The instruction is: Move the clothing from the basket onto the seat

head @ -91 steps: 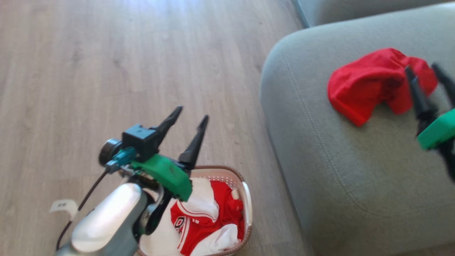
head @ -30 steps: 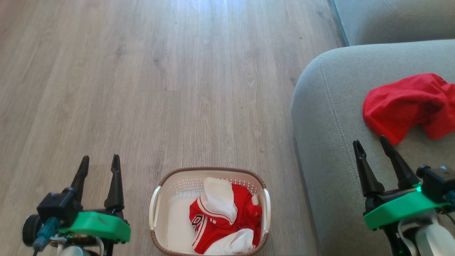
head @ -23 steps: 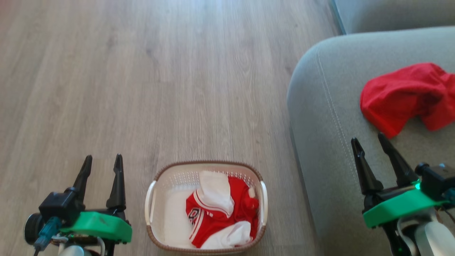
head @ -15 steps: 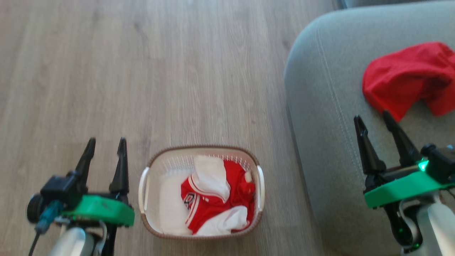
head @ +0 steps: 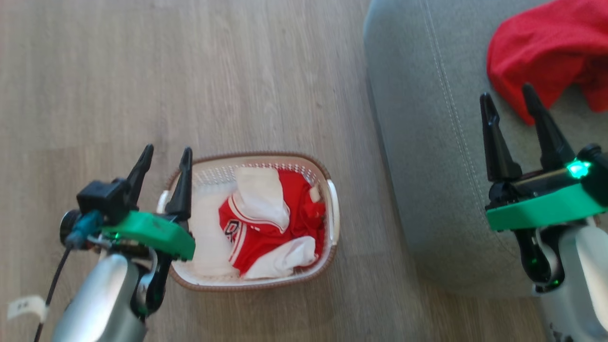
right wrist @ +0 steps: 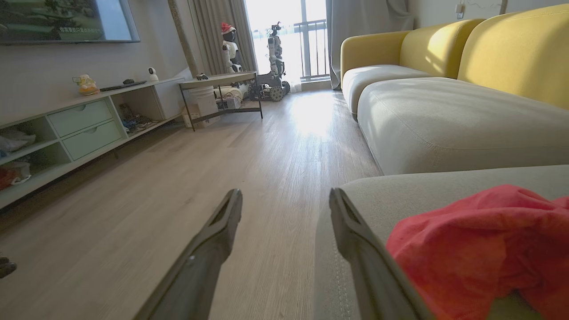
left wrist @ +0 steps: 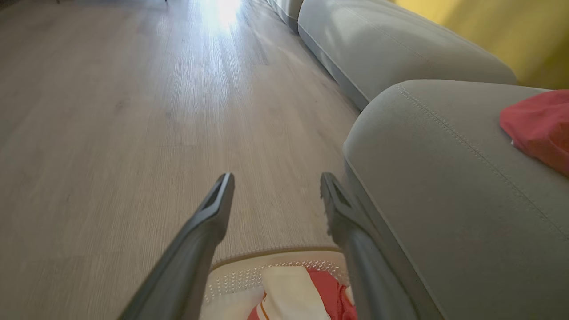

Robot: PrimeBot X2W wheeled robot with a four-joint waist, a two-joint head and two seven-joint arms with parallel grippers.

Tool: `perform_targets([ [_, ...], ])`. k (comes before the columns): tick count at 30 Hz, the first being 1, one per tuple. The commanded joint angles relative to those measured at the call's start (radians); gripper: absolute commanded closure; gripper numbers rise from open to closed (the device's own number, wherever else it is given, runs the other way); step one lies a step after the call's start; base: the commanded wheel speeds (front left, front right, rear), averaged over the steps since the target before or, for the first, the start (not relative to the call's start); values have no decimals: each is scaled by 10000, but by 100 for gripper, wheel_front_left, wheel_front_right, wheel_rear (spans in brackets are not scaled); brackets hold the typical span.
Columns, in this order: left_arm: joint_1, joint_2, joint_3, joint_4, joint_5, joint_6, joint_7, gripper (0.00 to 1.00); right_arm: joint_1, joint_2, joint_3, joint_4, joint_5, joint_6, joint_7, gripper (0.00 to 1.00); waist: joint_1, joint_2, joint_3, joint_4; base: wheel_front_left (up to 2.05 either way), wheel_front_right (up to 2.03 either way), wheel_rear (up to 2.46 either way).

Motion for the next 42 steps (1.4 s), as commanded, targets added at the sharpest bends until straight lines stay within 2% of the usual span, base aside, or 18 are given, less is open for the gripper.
perform_targets([
  [1, -480, 134, 299, -93, -40, -96, 26, 0, -165, -4, 154, -402, -77, -2, -102, 0, 0, 0, 323, -216, 0, 0, 0],
  [10, -1765, -119, -145, 2308, -471, -1166, 668, 0, -681, 304, 200, -741, -254, -2, -264, 0, 0, 0, 1325, -615, 0, 0, 0],
  [18, -2955, -292, -525, 4480, -689, -1776, 1289, 0, -1315, 410, 463, -1068, -350, -2, -366, 0, 0, 0, 2223, -1005, 0, 0, 0],
  [31, -4572, -682, -1158, 7040, -1034, -2114, 1887, 0, -1798, 681, 538, -1717, -577, -2, -566, 0, 0, 0, 3394, -1338, 0, 0, 0],
  [37, -5273, -797, -1560, 7946, -1423, -2144, 2620, 0, -2017, 753, 614, -1926, -632, -2, -628, 0, 0, 0, 3985, -1491, 0, 0, 0],
  [42, -5776, -617, -1750, 8537, -1736, -2147, 2979, 0, -2194, 830, 686, -2076, -661, -2, -652, 0, 0, 0, 4392, -1677, 0, 0, 0],
])
